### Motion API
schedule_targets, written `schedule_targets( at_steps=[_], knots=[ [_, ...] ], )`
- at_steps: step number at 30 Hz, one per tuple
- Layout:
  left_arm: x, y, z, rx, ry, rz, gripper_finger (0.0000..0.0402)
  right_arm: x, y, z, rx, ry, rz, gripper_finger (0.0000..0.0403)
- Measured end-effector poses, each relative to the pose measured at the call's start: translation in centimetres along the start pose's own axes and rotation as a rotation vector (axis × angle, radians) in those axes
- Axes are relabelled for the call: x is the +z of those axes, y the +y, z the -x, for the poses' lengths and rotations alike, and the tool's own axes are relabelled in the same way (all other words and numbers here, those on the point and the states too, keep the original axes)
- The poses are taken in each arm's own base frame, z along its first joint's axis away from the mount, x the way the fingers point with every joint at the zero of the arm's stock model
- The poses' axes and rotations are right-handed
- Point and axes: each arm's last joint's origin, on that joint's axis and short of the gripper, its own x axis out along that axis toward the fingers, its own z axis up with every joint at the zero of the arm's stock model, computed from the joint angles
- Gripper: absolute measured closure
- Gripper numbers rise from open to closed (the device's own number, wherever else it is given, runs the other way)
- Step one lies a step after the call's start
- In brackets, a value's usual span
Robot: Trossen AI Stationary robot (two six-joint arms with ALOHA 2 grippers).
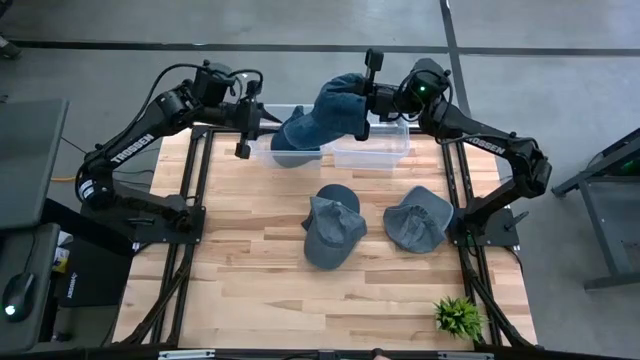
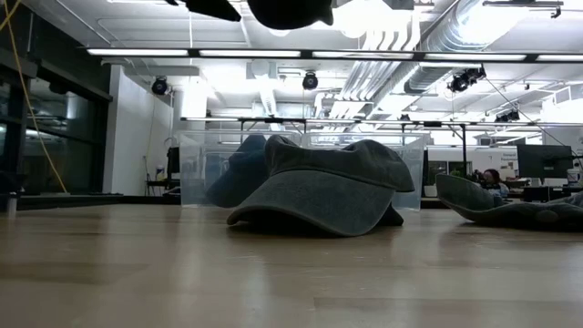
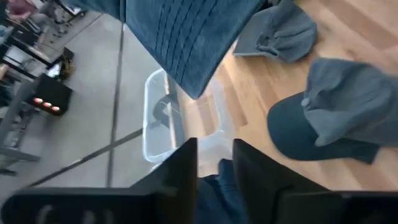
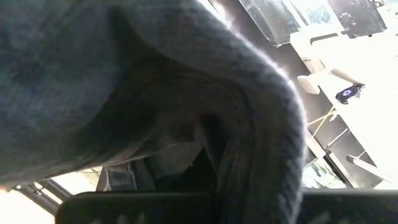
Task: Pick and place caps into container
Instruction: Put the blue cap into the left transparent container
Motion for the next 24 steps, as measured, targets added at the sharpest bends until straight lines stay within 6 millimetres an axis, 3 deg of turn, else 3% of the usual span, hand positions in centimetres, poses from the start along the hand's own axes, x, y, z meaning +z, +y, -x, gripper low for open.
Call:
schedule_targets(
  at_steps=[11, 24],
  knots=[
    [0.0, 0.4, -1.3, 0.014, -0.002, -0.013, 0.0171, -0.2, 0.2, 0.0, 0.017, 0.019, 0.010, 0.0403],
    [0.7, 1.2, -1.8, 0.041, -0.114, 0.027, 0.0158, -0.7, 0.2, 0.0, 0.017, 0.054, 0.043, 0.0403]
  ],
)
